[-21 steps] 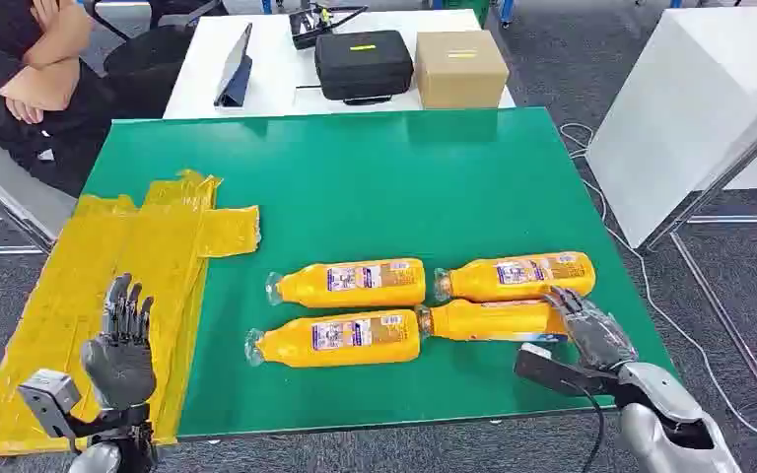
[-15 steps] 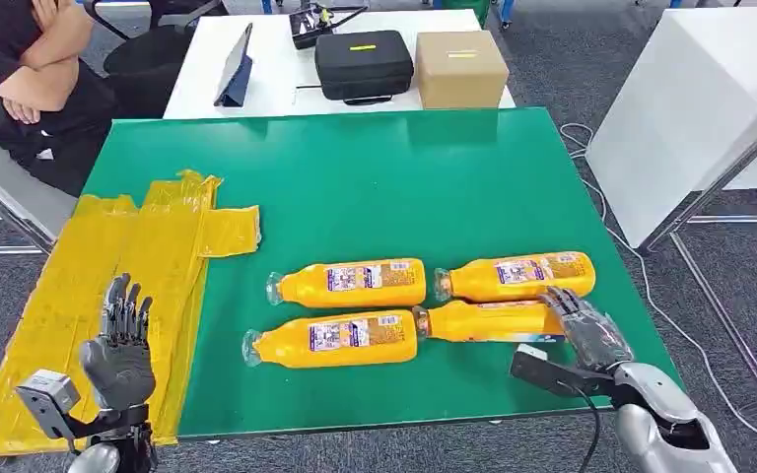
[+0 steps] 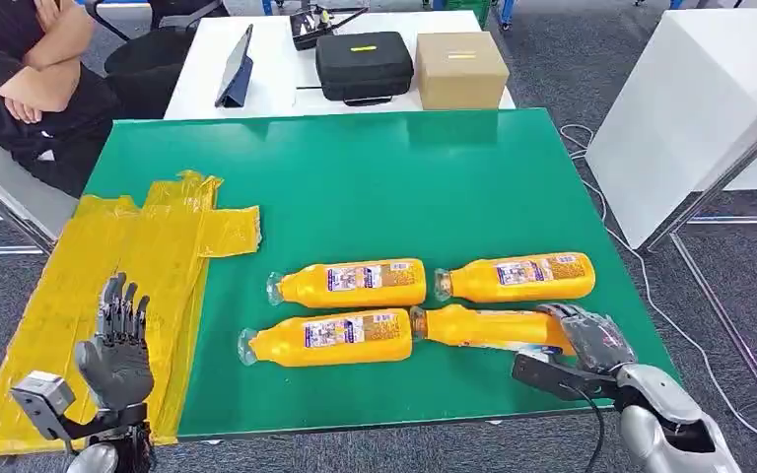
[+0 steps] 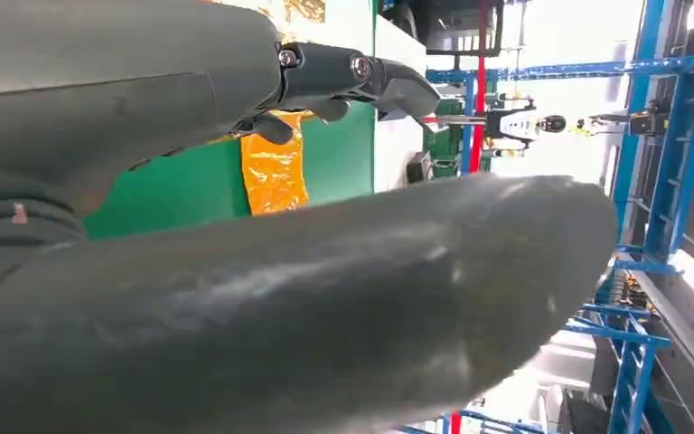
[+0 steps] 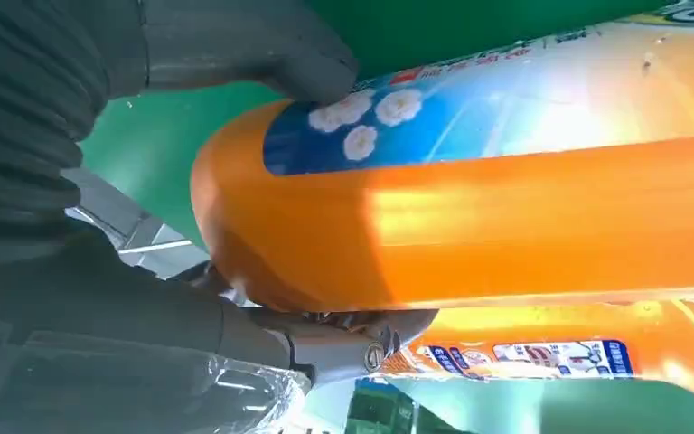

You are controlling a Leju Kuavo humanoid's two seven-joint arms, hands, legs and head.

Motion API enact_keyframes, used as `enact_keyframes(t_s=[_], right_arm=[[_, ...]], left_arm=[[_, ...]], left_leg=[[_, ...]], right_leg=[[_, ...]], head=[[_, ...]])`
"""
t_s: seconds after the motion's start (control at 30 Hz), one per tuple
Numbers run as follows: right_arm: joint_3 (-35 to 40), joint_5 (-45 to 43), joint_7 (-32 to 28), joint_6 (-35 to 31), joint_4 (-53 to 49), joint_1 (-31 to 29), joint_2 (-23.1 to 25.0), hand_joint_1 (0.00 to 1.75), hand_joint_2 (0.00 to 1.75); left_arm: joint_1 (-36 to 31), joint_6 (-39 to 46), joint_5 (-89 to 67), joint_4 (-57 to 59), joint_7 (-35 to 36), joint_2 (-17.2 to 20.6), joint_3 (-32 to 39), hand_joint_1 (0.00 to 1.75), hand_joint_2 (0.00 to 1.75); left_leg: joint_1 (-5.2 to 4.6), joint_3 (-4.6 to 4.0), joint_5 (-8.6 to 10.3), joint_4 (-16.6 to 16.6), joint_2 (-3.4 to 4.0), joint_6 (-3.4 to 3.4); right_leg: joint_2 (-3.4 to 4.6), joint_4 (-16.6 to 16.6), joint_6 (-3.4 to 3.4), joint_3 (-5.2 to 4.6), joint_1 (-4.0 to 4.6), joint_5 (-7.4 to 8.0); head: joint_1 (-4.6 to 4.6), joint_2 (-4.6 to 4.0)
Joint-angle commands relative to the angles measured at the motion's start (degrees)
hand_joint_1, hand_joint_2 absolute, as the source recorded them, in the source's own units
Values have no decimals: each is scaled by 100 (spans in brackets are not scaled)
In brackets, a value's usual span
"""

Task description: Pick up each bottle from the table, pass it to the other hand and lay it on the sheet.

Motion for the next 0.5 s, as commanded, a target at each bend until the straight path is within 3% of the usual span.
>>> enact_keyframes(t_s=[0.03, 0.27, 0.3, 0.33, 0.5], right_arm=[[277, 102, 19, 107, 567, 117, 111, 175, 175], [368, 231, 129, 142, 650, 122, 115, 175, 175], [396, 286, 182, 111, 686, 112, 112, 16, 175], [409, 310, 203, 91, 733, 86, 128, 0, 175], [458, 332, 323, 128, 797, 130, 42, 0, 175]], left_arm=[[-147, 18, 87, 180, -3, 47, 15, 0, 0], [-135, 31, 97, 129, -1, 24, 32, 0, 0], [-139, 34, 98, 125, 0, 26, 33, 0, 0], [-137, 35, 99, 118, 0, 26, 36, 0, 0], [-208, 13, 139, 183, 8, 40, 30, 0, 0]], left_leg=[[7, 12, -1, -7, -7, -12], [12, 21, -2, -11, -14, -24], [11, 20, -1, -7, -10, -15], [11, 22, 0, -10, -13, -19], [11, 29, 0, -7, -17, -16]], right_leg=[[-10, -16, -3, 21, 7, 0], [-20, -24, -5, 35, 10, -1], [-13, -18, -4, 30, 10, 1], [-17, -21, -5, 31, 9, 0], [-21, -19, -4, 26, 10, 0]], head=[[0, 0], [0, 0], [0, 2], [0, 0], [2, 2]])
